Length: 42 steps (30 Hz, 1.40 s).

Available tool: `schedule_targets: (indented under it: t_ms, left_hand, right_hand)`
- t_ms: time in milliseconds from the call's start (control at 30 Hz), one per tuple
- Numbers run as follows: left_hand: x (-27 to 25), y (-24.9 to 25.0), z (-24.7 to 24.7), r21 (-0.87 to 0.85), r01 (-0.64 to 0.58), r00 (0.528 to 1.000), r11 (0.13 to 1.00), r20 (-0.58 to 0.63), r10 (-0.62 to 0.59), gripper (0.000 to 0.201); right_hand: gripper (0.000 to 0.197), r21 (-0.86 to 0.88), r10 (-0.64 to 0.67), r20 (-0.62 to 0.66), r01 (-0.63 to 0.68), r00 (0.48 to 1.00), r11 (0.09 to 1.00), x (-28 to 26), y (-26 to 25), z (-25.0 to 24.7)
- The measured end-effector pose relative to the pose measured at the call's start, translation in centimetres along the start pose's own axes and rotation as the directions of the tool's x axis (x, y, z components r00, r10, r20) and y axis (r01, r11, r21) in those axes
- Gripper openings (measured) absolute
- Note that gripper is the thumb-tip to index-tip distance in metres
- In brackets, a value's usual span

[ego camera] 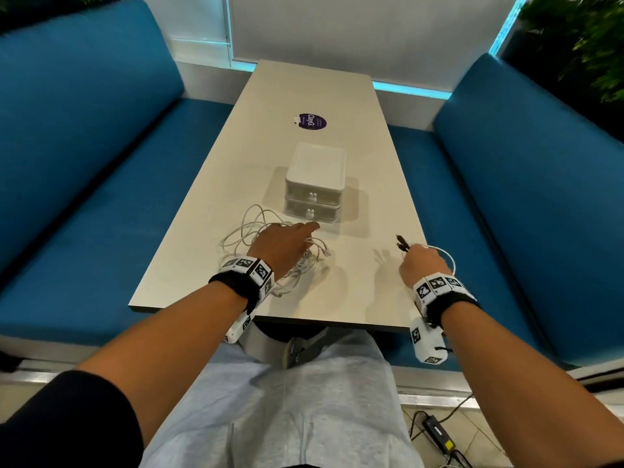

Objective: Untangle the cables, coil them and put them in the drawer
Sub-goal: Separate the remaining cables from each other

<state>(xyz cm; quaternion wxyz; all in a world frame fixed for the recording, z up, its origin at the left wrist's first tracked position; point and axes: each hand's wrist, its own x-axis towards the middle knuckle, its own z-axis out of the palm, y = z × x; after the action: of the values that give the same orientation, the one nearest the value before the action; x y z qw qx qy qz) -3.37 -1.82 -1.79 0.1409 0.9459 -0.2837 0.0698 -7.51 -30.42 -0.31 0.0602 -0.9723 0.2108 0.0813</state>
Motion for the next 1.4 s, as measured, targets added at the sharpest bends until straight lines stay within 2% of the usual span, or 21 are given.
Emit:
schedule_targets:
  t_ms: [100,267,367,500,600,733,867,933,1033,1200,1233,1333,1400]
  left_hand:
    - [0.0,0.2,0.1,0.045,-0.024,1.0,0.999,-0.008,0.024,0.025]
    - [-0.4,0.1,0.5,0.026,0.005,0.999,1.0,-0.043,-0.004,0.026]
    - [-0.5,0.6,0.2,0.005,-0.007,0.999,1.0,-0.04,0.007,0.024]
    - [-0.3,2.1,0.0,0.04,-0.02,0.997,0.999,-0.074,0.023,0.029]
    - [0.2,3.3,-0.3,0.165,0.049,0.999,0.985,0.011,-0.052,0.043]
    - [0.1,4.3,-0.6,0.245,0.088,0.994,0.966,0.039,-0.1,0.05]
    - [0.1,5.1,-0.3,0.28,0.056,0.995,0.958,0.058,-0.076,0.05]
    - [0.2,5.6,-0.1,0.275,0.028,0.997,0.961,0.057,-0.045,0.047]
    - [0.4,6.0,0.3,0.249,-0.035,0.998,0.968,0.066,0.019,0.036]
    - [0.3,5.9,0.9,0.192,-0.036,0.996,0.981,0.085,0.02,0.02]
    - [0.3,5.9,1.1,0.179,-0.048,0.995,0.983,0.098,0.031,0.02]
    - [0.1,6.0,1.4,0.166,-0.083,0.99,0.983,0.13,0.062,0.04]
    - [0.1,5.9,1.5,0.145,-0.102,0.988,0.984,0.131,0.083,0.032]
  right_hand:
    - [0.026,0.063,-0.065,0.028,0.063,0.997,0.996,-0.3,-2.0,0.8]
    - [0.028,0.12,-0.074,0.015,0.072,0.997,0.99,-1.2,-3.1,1.3]
    - [0.031,0.245,-0.1,0.043,0.086,0.994,0.966,-1.5,-3.1,1.1]
    - [0.029,0.444,-0.158,0.065,0.113,0.985,0.889,-1.9,-3.8,0.6]
    - [0.032,0.459,-0.213,0.091,0.149,0.973,0.876,-2.4,-4.8,0.5]
    - [0.039,0.488,-0.207,0.113,0.127,0.972,0.864,-2.5,-6.2,0.7]
    - [0.05,0.605,-0.223,0.144,0.092,0.964,0.791,-2.6,-7.5,0.6]
    - [0.048,0.651,-0.237,0.126,0.1,0.963,0.753,-2.8,-8.2,0.4]
    - [0.033,0.631,-0.267,0.1,0.146,0.958,0.762,-2.6,-8.6,0.5]
    - [0.029,0.542,-0.24,0.019,0.192,0.971,0.818,-2.2,-8.0,0.2]
    - [0.03,0.532,-0.237,0.002,0.199,0.972,0.823,-2.2,-7.9,0.2]
    - [0.031,0.496,-0.257,-0.027,0.236,0.966,0.836,-2.3,-8.0,0.1]
    - [0.032,0.505,-0.243,-0.037,0.228,0.969,0.832,-2.3,-7.8,0.3]
